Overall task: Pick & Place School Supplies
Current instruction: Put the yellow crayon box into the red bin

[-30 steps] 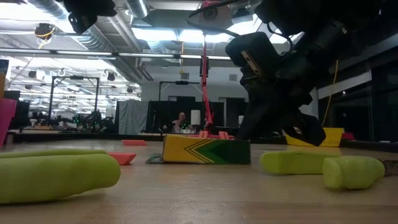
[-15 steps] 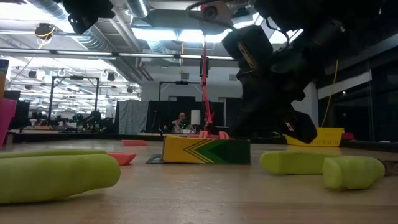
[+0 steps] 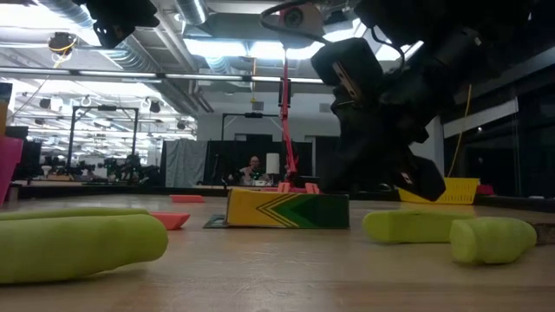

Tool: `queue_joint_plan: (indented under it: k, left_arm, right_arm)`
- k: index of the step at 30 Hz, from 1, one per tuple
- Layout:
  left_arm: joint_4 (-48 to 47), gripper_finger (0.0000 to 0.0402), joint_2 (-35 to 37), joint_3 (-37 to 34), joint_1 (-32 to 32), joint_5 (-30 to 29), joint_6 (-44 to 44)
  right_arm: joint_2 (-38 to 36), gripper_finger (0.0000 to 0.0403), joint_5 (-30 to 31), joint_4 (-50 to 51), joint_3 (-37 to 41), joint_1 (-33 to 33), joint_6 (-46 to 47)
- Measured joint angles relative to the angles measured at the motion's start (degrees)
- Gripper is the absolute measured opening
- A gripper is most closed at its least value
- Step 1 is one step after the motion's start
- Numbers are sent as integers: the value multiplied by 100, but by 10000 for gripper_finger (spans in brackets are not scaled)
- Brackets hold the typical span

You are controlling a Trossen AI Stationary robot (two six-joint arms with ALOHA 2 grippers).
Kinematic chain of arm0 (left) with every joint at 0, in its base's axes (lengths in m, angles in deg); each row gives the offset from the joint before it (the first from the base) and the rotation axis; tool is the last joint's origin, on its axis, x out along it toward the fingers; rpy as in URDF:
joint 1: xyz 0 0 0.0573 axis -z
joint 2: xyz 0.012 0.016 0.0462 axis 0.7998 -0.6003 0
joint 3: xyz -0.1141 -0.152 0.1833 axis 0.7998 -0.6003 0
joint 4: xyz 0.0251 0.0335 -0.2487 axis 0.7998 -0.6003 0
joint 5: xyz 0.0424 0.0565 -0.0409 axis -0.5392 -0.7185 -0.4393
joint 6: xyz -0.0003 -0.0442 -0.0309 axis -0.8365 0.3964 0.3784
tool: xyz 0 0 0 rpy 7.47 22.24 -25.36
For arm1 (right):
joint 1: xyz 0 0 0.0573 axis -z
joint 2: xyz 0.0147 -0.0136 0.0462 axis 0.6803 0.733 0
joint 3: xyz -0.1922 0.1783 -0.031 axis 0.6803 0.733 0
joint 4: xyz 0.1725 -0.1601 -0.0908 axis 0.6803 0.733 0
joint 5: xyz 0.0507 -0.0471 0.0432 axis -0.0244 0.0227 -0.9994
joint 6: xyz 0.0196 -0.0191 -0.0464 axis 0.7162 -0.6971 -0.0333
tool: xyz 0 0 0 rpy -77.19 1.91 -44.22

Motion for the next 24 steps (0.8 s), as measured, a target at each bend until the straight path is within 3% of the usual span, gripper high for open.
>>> queue_joint_plan:
  k: [24]
  left_arm:
    - [1,73,0,0,1,144,62]
  right_arm:
    - [-2,0,45,380,-4,-2,19]
